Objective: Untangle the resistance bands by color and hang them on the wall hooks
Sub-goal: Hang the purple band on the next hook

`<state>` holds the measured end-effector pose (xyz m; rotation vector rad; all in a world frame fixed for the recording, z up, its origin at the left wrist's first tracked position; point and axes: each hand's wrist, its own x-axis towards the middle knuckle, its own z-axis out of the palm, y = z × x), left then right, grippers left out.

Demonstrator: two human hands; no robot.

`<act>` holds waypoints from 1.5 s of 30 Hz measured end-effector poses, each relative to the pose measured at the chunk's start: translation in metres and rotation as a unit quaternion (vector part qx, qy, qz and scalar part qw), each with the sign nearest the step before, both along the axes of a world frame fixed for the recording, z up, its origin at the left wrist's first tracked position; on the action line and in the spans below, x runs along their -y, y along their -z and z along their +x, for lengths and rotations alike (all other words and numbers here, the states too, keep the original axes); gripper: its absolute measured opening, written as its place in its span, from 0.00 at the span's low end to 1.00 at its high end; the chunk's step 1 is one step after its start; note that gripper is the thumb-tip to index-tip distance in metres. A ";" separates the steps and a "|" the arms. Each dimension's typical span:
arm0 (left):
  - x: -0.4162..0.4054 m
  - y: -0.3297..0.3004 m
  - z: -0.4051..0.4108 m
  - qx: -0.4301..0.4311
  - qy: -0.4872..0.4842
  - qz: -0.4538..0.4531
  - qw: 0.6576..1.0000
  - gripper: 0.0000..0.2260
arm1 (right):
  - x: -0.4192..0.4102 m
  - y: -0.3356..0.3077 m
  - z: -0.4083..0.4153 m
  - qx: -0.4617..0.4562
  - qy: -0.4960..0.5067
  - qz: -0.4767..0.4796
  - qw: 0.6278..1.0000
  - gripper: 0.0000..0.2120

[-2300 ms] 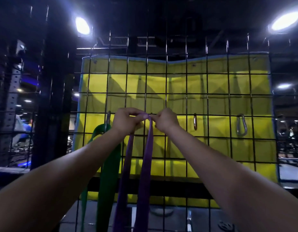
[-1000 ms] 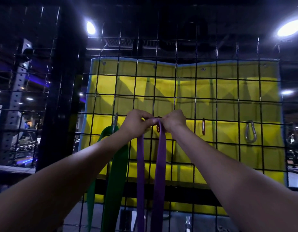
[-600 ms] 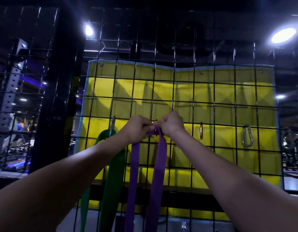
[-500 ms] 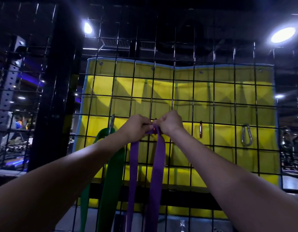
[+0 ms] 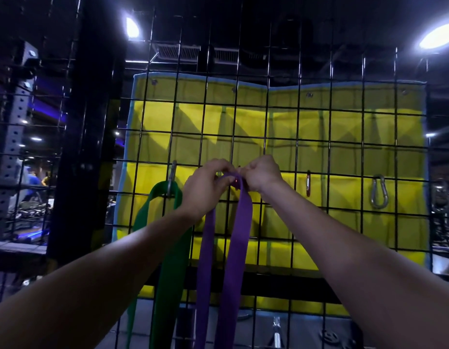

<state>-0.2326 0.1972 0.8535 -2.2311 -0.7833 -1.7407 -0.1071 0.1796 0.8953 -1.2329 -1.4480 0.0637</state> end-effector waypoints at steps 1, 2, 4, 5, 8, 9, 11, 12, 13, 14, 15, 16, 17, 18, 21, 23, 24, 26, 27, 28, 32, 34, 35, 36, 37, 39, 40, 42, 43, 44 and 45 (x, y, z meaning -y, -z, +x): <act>0.000 0.000 0.000 0.002 0.006 0.000 1.000 0.03 | 0.001 0.000 0.000 0.002 0.001 -0.001 1.000 0.08; -0.001 0.000 -0.001 0.001 0.009 0.000 1.000 0.02 | 0.002 -0.001 -0.001 0.008 0.004 -0.002 1.000 0.08; -0.002 0.000 -0.002 -0.014 0.012 0.000 1.000 0.02 | 0.005 -0.001 -0.001 0.024 0.011 -0.005 1.000 0.10; -0.003 -0.001 -0.003 -0.025 0.015 -0.003 1.000 0.03 | 0.005 -0.002 -0.002 0.032 0.013 -0.005 0.999 0.09; -0.004 -0.003 -0.004 -0.051 0.021 -0.026 0.998 0.06 | 0.006 -0.002 -0.003 0.045 0.023 -0.010 0.999 0.10; -0.005 -0.003 -0.004 -0.058 0.021 -0.034 0.998 0.05 | 0.005 -0.002 -0.003 0.046 0.025 -0.011 0.999 0.10; -0.006 -0.003 -0.005 -0.074 0.022 -0.039 0.996 0.03 | 0.004 -0.002 -0.003 0.047 0.030 -0.011 0.998 0.09; -0.007 -0.003 -0.006 -0.083 0.021 -0.037 0.996 0.02 | 0.004 -0.002 -0.003 0.046 0.031 -0.010 0.998 0.09; -0.008 -0.003 -0.007 -0.092 0.016 -0.034 0.995 0.02 | 0.004 -0.003 -0.004 0.044 0.032 -0.010 0.998 0.09; -0.008 -0.002 -0.008 -0.102 0.010 -0.026 0.994 0.02 | 0.003 -0.003 -0.004 0.043 0.034 -0.012 0.998 0.10; -0.008 -0.002 -0.008 -0.113 0.004 -0.017 0.993 0.02 | 0.003 -0.004 -0.004 0.044 0.035 -0.013 0.998 0.10; -0.007 -0.002 -0.009 -0.126 -0.003 -0.005 0.992 0.02 | 0.004 -0.004 -0.004 0.047 0.038 -0.014 0.998 0.10; -0.006 -0.002 -0.009 -0.140 -0.014 0.008 0.990 0.02 | 0.004 -0.004 -0.005 0.050 0.040 -0.015 0.998 0.10; -0.004 -0.001 -0.009 -0.153 -0.027 0.023 0.988 0.03 | 0.005 -0.004 -0.005 0.051 0.040 -0.017 0.998 0.10; 0.001 0.001 -0.010 -0.174 -0.063 0.056 0.981 0.04 | 0.006 -0.003 -0.005 0.043 0.033 -0.023 0.998 0.12; 0.003 0.003 -0.011 -0.183 -0.075 0.069 0.978 0.06 | 0.006 -0.003 -0.005 0.034 0.026 -0.027 0.999 0.12; 0.004 0.004 -0.011 -0.186 -0.076 0.075 0.977 0.07 | 0.007 -0.002 -0.004 0.029 0.019 -0.030 0.999 0.12; 0.004 0.006 -0.012 -0.190 -0.078 0.083 0.975 0.08 | 0.007 -0.002 -0.003 0.026 0.011 -0.041 0.999 0.12; 0.005 0.007 -0.013 -0.190 -0.079 0.084 0.975 0.08 | 0.007 -0.003 -0.002 0.022 0.006 -0.048 0.999 0.12; 0.005 0.007 -0.013 -0.189 -0.080 0.084 0.975 0.08 | 0.008 -0.003 -0.002 0.014 -0.001 -0.056 0.998 0.12; 0.004 0.009 -0.013 -0.180 -0.078 0.082 0.977 0.08 | 0.010 -0.003 -0.003 0.000 -0.019 -0.073 0.997 0.09; 0.004 0.010 -0.013 -0.176 -0.078 0.078 0.978 0.08 | 0.011 -0.003 -0.002 -0.001 -0.025 -0.077 0.997 0.11; 0.004 0.011 -0.012 -0.175 -0.081 0.077 0.978 0.08 | 0.011 -0.003 -0.002 -0.004 -0.030 -0.078 0.997 0.13; 0.003 0.011 -0.012 -0.173 -0.083 0.078 0.978 0.08 | 0.012 -0.003 -0.001 -0.008 -0.036 -0.081 0.996 0.13; 0.003 0.011 -0.011 -0.167 -0.083 0.078 0.979 0.08 | 0.013 -0.002 0.000 -0.011 -0.044 -0.085 0.995 0.13; 0.002 0.009 -0.010 -0.133 -0.063 0.052 0.988 0.07 | 0.014 0.000 0.003 -0.017 -0.072 -0.089 0.993 0.07; 0.001 0.008 -0.009 -0.107 -0.047 0.029 0.993 0.06 | 0.015 0.003 0.004 -0.019 -0.085 -0.082 0.993 0.07; 0.002 0.009 -0.007 -0.055 -0.026 -0.015 0.998 0.05 | 0.015 0.008 0.007 -0.017 -0.091 -0.068 0.993 0.09; 0.003 0.010 -0.005 -0.031 -0.019 -0.033 0.999 0.05 | 0.015 0.010 0.007 -0.013 -0.086 -0.059 0.994 0.09; 0.004 0.011 -0.003 -0.009 -0.013 -0.048 0.999 0.04 | 0.015 0.011 0.007 -0.009 -0.084 -0.052 0.995 0.08; 0.005 0.013 0.000 0.010 -0.012 -0.062 0.998 0.04 | 0.015 0.012 0.007 -0.008 -0.085 -0.048 0.995 0.08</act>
